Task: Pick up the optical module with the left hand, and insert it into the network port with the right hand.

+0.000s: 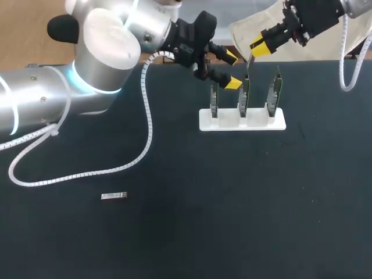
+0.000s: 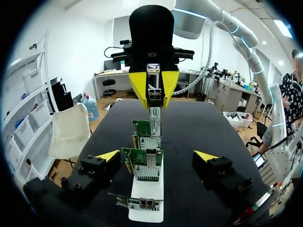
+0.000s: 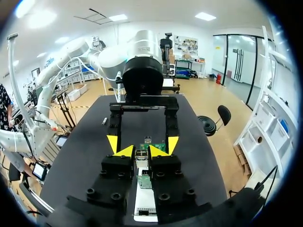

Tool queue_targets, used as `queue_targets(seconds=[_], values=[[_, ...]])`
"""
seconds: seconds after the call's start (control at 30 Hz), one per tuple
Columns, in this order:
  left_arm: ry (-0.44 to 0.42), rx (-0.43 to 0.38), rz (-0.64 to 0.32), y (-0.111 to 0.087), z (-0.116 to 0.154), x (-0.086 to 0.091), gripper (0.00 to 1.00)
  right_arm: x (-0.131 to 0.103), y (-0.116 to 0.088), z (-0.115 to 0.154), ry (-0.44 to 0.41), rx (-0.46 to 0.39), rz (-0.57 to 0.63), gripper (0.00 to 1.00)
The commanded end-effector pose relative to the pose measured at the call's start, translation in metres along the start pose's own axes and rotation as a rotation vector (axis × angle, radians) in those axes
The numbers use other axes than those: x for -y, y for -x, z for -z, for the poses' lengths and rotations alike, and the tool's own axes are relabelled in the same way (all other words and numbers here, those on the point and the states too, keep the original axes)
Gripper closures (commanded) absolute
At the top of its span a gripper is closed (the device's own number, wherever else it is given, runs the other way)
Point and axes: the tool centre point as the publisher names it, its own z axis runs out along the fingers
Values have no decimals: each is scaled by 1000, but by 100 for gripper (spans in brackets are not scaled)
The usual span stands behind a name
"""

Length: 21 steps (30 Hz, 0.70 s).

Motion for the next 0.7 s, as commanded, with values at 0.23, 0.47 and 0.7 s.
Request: queue_targets(seconds=[0.23,0.47,0.7], values=[[-9,-18,21,-2,-2,-2,0,2,-1,0,5,2,3,100],[-19,-17,20,-2,-1,-2,0,1,-3,0,13,-8,6,100],[-19,-17,20,-2,-1,-2,0,2,-7,0,12,-46,29,100]])
